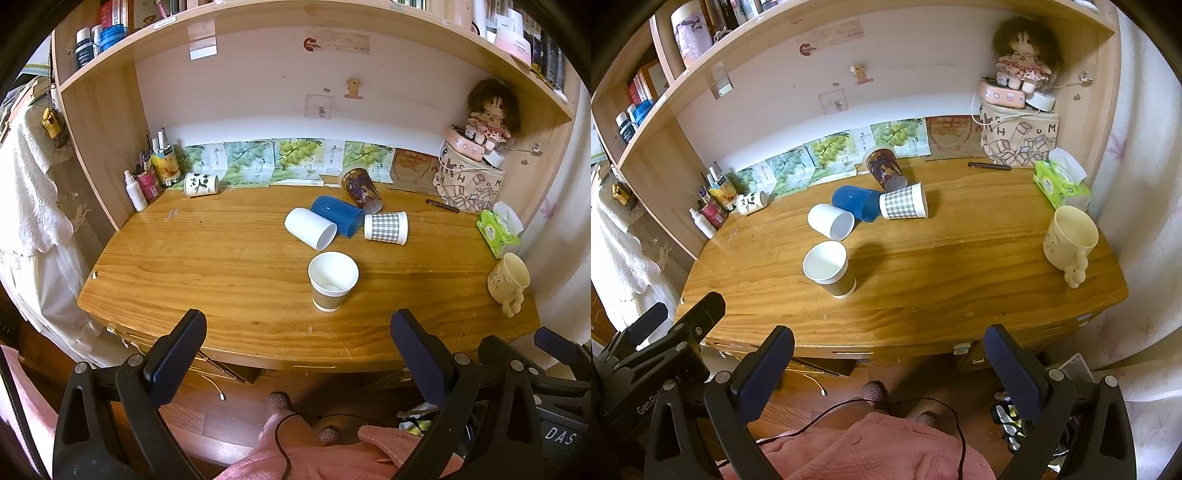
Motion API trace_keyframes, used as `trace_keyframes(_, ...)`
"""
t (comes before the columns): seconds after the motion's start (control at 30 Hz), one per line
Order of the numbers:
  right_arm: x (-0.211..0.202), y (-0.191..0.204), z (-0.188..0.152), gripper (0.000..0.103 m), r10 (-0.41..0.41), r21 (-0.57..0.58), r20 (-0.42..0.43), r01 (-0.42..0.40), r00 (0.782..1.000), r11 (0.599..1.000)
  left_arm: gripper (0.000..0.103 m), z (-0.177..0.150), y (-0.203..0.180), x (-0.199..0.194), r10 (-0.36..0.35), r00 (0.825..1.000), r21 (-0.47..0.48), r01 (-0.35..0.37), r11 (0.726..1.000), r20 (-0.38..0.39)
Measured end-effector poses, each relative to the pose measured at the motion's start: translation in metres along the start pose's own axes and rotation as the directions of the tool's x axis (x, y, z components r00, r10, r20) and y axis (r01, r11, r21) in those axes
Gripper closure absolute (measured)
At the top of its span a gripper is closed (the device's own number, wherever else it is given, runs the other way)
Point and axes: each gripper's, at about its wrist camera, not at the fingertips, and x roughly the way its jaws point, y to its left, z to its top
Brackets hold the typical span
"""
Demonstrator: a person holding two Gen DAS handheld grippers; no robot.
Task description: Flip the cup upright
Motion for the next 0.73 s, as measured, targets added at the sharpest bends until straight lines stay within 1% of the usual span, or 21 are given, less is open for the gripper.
trace_keyframes(0.43, -0.0028, 0.0003, -0.0034, 0.000, -0.001, 0.002, -0.007, 0.001, 1.000, 1.000, 0.003, -0.0011, -0.0004, -0.0016, 0.000, 1.000, 0.000, 0.000, 1.000, 0.001)
trace_keyframes(0.73, -0.0045, 0.0053, -0.0047, 0.000, 0.007, -0.002, -0.010, -0.007, 1.000, 1.000, 0.003, -0.0085, 0.0069, -0.0054, 0.012, 1.000, 0.002, -0.012, 1.000, 0.009)
